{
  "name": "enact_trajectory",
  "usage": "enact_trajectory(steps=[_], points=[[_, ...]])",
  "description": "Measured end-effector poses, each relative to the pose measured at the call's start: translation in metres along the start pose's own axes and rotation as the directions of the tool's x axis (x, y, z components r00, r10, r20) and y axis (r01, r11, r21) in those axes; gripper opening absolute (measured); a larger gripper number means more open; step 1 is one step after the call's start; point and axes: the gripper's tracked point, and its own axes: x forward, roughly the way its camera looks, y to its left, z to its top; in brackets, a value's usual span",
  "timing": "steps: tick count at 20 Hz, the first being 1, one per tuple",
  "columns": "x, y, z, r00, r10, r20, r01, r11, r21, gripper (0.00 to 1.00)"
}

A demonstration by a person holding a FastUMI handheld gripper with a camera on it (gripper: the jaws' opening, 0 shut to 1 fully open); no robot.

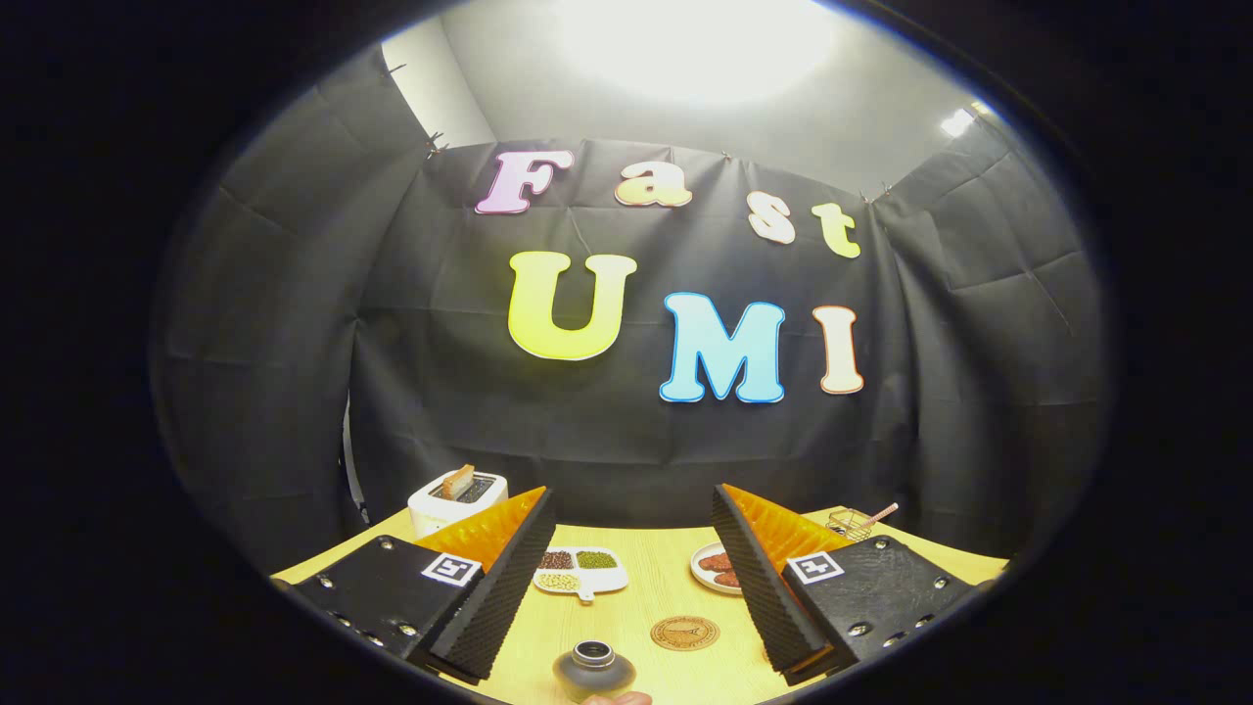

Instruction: Take the bottle from table, then pour the juice into the cup, finally place the bottle on the coaster

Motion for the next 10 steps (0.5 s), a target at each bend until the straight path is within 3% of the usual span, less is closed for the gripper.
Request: enact_trajectory(steps=[10], points=[[0.0, 0.012, -0.054, 1.0, 0.017, -0.023, -0.018, 1.0, -0.021, 0.98]])
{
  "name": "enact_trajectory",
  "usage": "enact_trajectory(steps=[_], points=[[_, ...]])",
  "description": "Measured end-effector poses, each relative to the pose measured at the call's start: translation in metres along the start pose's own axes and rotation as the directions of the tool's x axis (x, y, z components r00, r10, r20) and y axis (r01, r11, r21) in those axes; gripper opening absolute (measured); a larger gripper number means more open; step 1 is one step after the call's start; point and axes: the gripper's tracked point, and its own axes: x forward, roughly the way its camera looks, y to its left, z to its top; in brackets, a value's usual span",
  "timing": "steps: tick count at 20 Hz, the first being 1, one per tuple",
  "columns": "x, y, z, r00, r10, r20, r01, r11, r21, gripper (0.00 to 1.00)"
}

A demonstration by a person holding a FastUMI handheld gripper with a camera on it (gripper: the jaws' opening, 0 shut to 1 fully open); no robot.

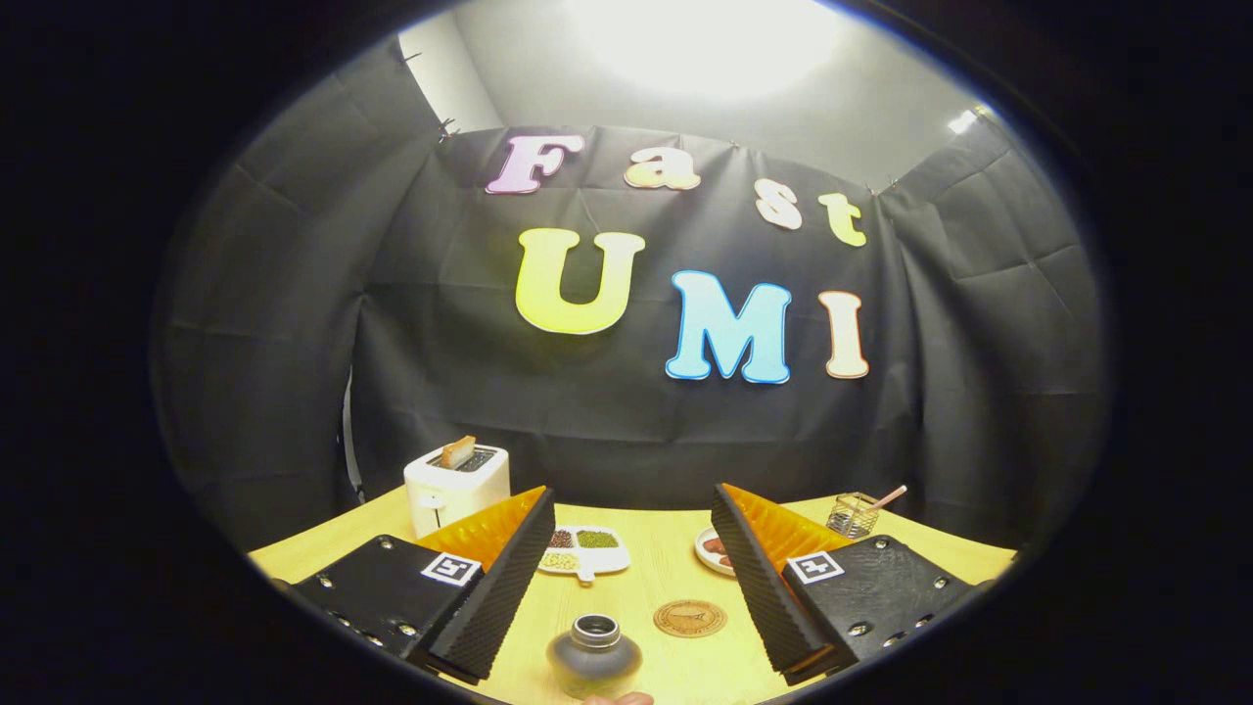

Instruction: Take the bottle from table, then pour the juice into the cup, finally place the bottle on the coaster

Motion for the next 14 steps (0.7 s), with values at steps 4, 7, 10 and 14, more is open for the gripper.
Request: enact_trajectory(steps=[4, 7, 10, 14], points=[[-0.005, 0.012, -0.037, 0.999, 0.047, -0.011, -0.047, 0.999, 0.026, 0.98], [-0.005, 0.015, -0.07, 0.997, 0.066, -0.037, -0.065, 0.998, 0.011, 0.98], [-0.004, 0.012, -0.103, 0.996, 0.048, -0.072, -0.051, 0.998, -0.042, 0.99], [0.001, 0.021, -0.125, 0.993, 0.084, -0.089, -0.087, 0.995, -0.037, 0.99]])
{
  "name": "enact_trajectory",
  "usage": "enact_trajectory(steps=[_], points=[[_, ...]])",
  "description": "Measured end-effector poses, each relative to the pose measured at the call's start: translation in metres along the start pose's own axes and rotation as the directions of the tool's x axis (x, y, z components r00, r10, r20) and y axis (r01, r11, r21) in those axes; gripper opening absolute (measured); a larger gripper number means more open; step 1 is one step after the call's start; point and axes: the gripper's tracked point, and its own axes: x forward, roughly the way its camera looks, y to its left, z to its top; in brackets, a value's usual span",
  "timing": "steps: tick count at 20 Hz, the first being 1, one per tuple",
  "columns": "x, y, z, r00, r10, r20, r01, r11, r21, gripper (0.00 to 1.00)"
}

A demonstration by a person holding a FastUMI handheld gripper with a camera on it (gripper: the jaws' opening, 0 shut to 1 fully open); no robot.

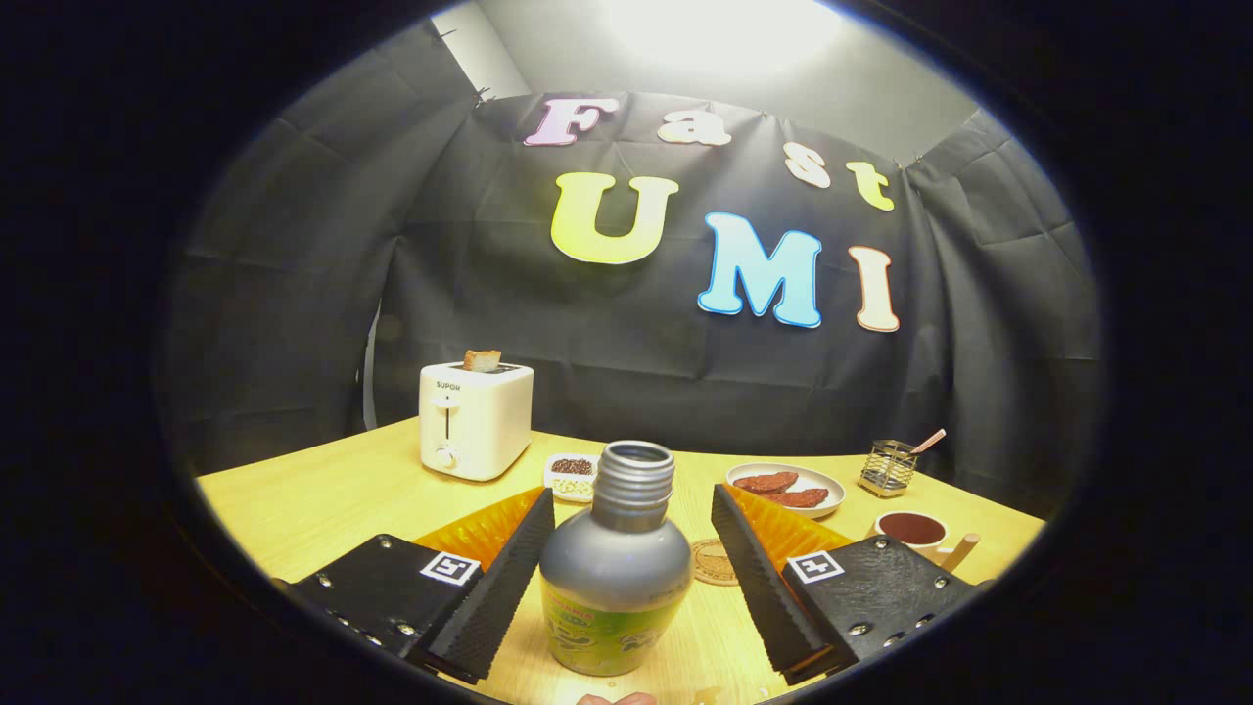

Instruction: Take the bottle from table, then pour the juice into the cup, finally place the bottle on the coaster

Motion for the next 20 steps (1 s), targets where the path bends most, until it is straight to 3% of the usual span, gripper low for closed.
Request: enact_trajectory(steps=[9, 12, 14, 20], points=[[0.007, 0.008, -0.027, 0.999, 0.044, -0.032, -0.042, 0.996, 0.074, 0.99], [0.009, 0.011, -0.025, 0.997, 0.072, -0.022, -0.07, 0.994, 0.086, 0.82], [0.007, 0.008, -0.025, 0.996, 0.08, -0.03, -0.076, 0.992, 0.102, 0.8], [0.007, -0.039, 0.01, 1.0, -0.011, 0.015, 0.007, 0.968, 0.252, 0.78]])
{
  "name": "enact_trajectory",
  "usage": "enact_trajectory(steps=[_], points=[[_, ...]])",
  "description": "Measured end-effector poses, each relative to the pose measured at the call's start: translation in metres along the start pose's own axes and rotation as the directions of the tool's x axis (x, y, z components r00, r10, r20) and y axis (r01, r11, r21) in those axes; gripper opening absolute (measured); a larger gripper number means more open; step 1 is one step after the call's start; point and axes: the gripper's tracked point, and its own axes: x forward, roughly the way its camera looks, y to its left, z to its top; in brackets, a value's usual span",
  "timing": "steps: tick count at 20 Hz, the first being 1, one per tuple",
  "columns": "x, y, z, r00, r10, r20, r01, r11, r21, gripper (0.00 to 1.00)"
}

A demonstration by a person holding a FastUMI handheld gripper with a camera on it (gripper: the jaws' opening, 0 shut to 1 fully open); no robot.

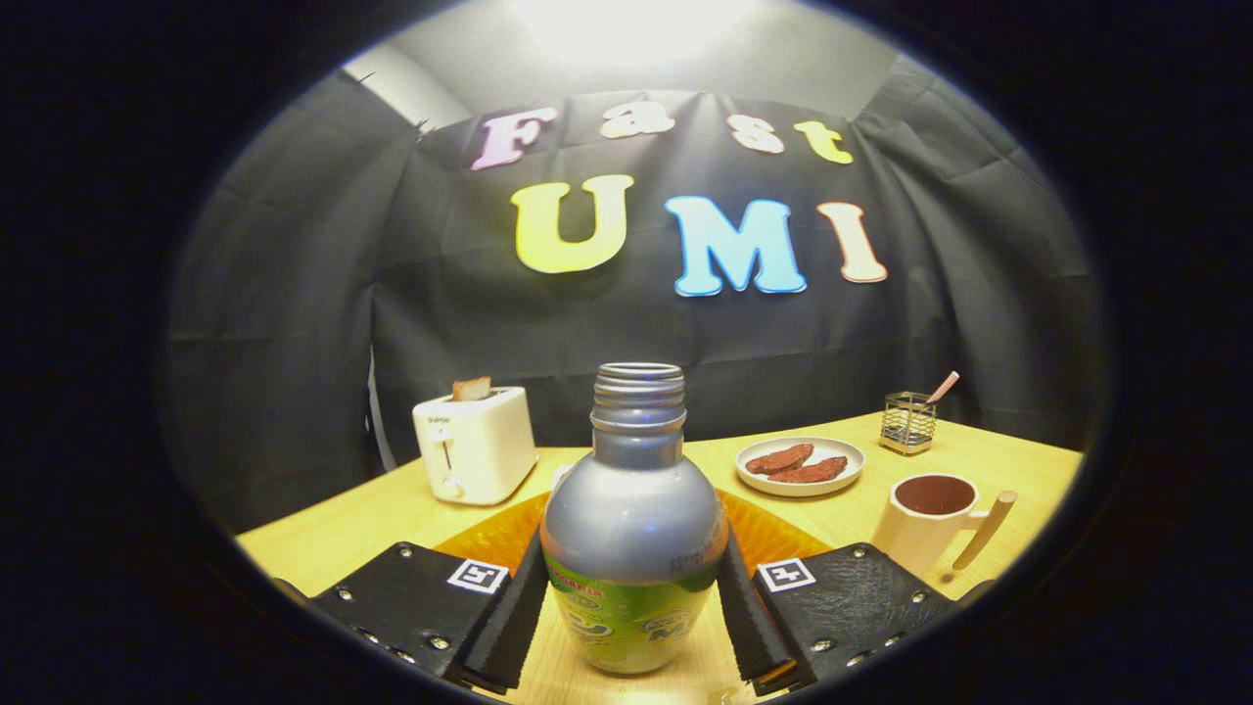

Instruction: Take the bottle from table, then pour the juice into the cup, finally place the bottle on the coaster

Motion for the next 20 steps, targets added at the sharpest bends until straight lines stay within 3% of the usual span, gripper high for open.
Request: enact_trajectory(steps=[3, 7, 13, 20], points=[[0.008, -0.014, 0.013, 1.0, 0.004, 0.01, -0.006, 0.986, 0.166, 0.78], [0.017, -0.03, 0.022, 1.0, 0.012, 0.022, -0.019, 0.932, 0.362, 0.78], [0.024, -0.05, 0.026, 1.0, 0.005, 0.019, -0.014, 0.869, 0.494, 0.78], [0.03, -0.067, 0.031, 0.999, 0.001, 0.042, -0.029, 0.748, 0.663, 0.77]])
